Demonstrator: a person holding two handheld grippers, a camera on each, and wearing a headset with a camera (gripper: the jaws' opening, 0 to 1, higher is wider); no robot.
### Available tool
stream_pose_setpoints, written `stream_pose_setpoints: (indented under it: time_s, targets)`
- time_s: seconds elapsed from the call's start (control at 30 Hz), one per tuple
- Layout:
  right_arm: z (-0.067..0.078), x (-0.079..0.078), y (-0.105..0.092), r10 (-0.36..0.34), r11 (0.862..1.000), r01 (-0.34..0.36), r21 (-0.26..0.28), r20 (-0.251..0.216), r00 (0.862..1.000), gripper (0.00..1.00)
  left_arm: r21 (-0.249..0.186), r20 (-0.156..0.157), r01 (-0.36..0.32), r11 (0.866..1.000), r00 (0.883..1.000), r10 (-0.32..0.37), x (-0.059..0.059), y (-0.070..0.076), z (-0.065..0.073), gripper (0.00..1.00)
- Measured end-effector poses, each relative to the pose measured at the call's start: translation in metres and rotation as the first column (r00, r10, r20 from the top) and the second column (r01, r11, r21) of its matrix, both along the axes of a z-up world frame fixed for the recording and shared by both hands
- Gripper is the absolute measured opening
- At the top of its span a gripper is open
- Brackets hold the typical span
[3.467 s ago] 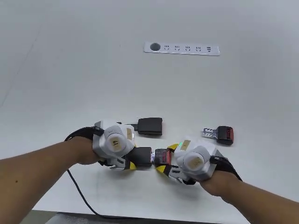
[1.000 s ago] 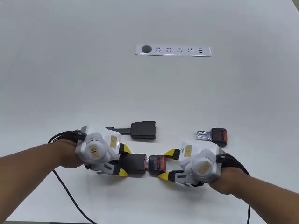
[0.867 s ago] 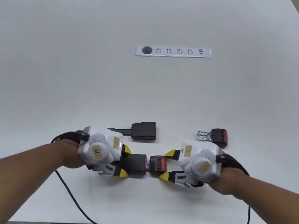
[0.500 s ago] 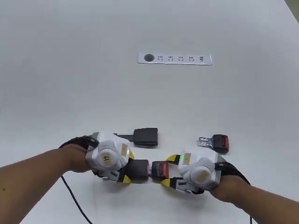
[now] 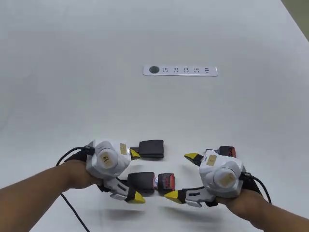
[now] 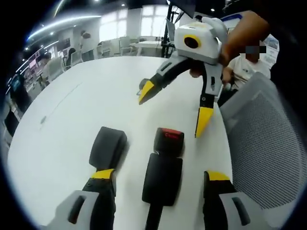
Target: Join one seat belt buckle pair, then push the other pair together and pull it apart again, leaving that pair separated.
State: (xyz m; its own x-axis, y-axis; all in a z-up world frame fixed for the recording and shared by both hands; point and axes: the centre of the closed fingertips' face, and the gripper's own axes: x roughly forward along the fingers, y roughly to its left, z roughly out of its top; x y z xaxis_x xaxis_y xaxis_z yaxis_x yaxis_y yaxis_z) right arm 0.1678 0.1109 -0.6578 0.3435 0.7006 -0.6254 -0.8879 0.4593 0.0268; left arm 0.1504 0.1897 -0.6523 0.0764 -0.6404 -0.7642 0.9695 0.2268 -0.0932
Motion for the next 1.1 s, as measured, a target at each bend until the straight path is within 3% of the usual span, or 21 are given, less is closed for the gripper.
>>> stream_pose_setpoints:
  time_s: [0.17, 0.3, 0.43, 0.57, 0.8, 1.1]
  targets:
    - [0.010, 0.004, -0.013, -0.032, 0.999, 0.032, 0.020, 0.008, 0.999, 0.74, -0.032, 0.021, -0.054, 0.998, 0.998, 0.054, 0.011, -0.001, 0.012, 0.82]
    - [0.019, 0.010, -0.029, -0.072, 0.997, 0.071, 0.038, 0.008, 0.997, 0.74, -0.045, 0.027, -0.081, 0.996, 0.996, 0.082, 0.014, -0.005, 0.021, 0.85]
    - [0.024, 0.020, -0.042, -0.092, 0.995, 0.091, 0.031, 0.019, 0.996, 0.74, -0.055, 0.018, -0.104, 0.993, 0.994, 0.105, 0.019, -0.005, 0.022, 0.83]
    - [0.032, 0.031, -0.053, -0.101, 0.994, 0.100, 0.040, 0.029, 0.994, 0.79, -0.061, 0.038, -0.110, 0.992, 0.993, 0.112, 0.031, -0.003, 0.022, 0.90]
    - [0.037, 0.048, -0.077, -0.116, 0.993, 0.115, 0.030, 0.037, 0.993, 0.81, -0.086, 0.039, -0.145, 0.986, 0.988, 0.148, 0.051, 0.000, 0.029, 0.92]
    - [0.030, 0.055, -0.101, -0.100, 0.995, 0.100, 0.000, 0.010, 0.995, 0.83, -0.106, 0.025, -0.168, 0.980, 0.985, 0.171, 0.072, 0.004, 0.030, 0.97]
